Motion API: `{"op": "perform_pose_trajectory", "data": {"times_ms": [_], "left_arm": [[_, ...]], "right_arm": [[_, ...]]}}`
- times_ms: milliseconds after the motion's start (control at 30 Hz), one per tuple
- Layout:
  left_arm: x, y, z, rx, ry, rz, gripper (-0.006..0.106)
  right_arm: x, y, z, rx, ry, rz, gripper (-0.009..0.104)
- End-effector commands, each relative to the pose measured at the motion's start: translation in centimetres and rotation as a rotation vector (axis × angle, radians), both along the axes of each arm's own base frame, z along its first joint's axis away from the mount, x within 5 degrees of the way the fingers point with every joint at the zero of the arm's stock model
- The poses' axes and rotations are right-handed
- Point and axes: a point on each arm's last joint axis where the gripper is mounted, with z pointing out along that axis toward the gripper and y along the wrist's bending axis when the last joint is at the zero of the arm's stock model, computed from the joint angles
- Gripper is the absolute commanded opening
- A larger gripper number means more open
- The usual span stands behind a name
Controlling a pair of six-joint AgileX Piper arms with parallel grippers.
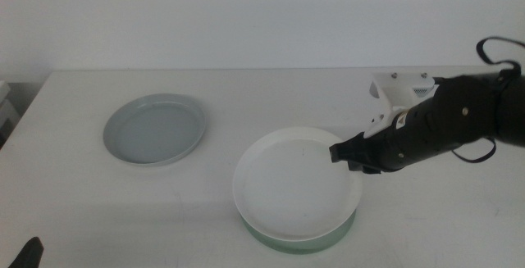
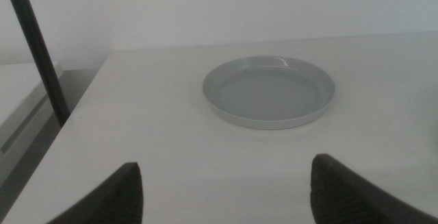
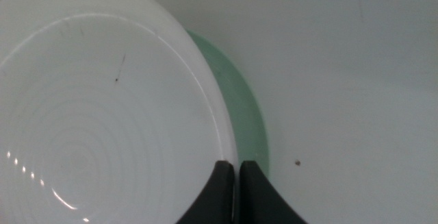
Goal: Stack the three bowls on top of each other.
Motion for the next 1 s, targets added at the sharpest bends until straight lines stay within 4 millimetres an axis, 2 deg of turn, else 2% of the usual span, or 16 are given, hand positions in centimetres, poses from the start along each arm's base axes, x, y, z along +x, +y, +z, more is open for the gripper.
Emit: {"op": "perform_pose_trajectory", "data": {"times_ms": [0, 333, 600, 733, 967], "left_arm": [[0.0, 0.0, 0.9, -0.015, -0.091, -0.002, 0.080], [0.0, 0.0, 0.9, -0.015, -0.091, -0.002, 0.080], [0.0, 0.0, 0.9, -0.015, -0.091, -0.002, 0.080], [0.0, 0.0, 0.9, -0.015, -0.091, -0.002, 0.080], [0.0, 0.0, 0.9, -0.015, -0.091, -0.002, 0.080]], "right_arm": [[0.4, 0.2, 2.0, 0.060, -0.129, -0.018, -0.001], [1.1, 0.5, -0.3, 0.036, -0.088, -0.023, -0.001], [1.4, 0.6, -0.7, 0.036, -0.097, -0.027, 0.002], [1.5, 0.7, -1.1, 0.031, -0.089, -0.027, 0.014], [1.4, 0.6, -1.0, 0.031, -0.081, -0.026, 0.045]]}}
